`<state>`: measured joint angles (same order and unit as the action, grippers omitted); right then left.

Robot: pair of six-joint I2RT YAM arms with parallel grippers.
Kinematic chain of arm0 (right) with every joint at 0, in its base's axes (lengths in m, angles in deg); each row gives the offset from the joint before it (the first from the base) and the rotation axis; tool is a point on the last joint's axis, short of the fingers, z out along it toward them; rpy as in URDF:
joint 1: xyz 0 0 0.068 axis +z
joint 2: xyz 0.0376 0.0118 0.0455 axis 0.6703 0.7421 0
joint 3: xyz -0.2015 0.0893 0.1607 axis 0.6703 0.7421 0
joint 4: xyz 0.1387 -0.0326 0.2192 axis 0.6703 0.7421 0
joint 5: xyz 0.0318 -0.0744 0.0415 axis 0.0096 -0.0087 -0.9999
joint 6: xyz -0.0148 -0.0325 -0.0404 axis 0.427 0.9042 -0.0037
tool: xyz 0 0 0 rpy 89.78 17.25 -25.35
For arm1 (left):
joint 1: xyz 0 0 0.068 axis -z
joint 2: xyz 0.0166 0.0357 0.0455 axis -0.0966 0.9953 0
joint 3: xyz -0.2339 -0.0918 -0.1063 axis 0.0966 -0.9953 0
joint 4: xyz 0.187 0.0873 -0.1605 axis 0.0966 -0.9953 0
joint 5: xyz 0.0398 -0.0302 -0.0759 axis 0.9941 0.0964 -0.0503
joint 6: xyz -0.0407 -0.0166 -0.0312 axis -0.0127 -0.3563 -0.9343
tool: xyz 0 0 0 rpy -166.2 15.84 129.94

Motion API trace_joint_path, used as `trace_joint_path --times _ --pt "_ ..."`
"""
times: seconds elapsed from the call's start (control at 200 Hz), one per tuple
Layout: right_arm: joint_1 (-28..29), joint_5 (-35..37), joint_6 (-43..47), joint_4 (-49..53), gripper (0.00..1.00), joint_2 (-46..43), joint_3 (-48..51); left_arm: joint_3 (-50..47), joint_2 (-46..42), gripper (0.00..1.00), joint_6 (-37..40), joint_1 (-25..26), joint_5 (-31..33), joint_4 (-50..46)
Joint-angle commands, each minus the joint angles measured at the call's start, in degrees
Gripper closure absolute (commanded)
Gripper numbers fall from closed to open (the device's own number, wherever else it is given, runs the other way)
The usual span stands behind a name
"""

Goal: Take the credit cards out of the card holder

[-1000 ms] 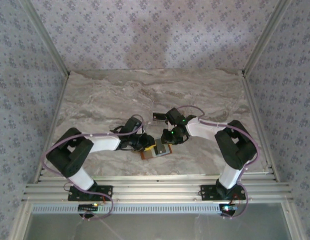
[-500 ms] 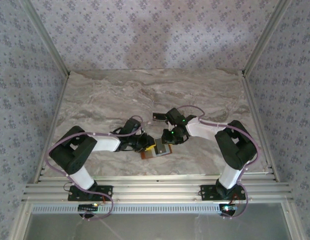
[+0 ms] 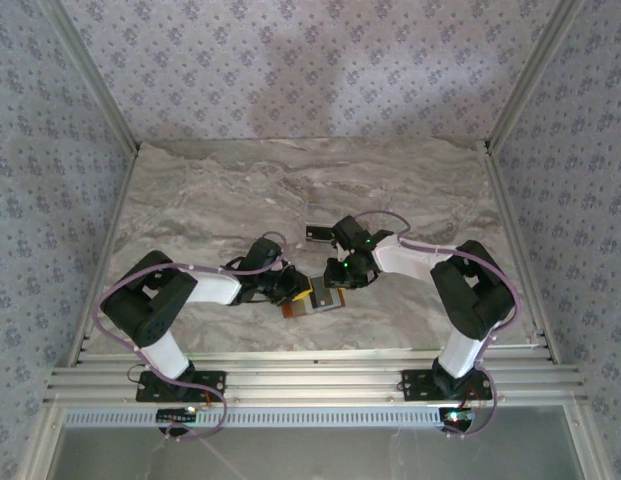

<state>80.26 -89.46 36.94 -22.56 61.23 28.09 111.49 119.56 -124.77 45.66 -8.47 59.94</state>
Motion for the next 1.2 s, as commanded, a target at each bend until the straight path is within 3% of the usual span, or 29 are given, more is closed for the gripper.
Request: trace_joint_path --times 0.0,0.46,1.194 --pt "0.8 1.6 -0.5 3.9 0.77 1.1 1.3 -0.4 0.7 0.86 0.1 -0.1 -0.6 2.2" --pt "0.6 2.2 -0.6 4.3 0.71 0.5 1.5 -2.0 -4.3 0.90 2.6 -0.6 1.3 -2.8" --pt "0.6 2.6 -0.5 4.6 0.71 0.8 1.2 -2.4 -10.0 0.92 6.3 -2.3 1.4 -11.1"
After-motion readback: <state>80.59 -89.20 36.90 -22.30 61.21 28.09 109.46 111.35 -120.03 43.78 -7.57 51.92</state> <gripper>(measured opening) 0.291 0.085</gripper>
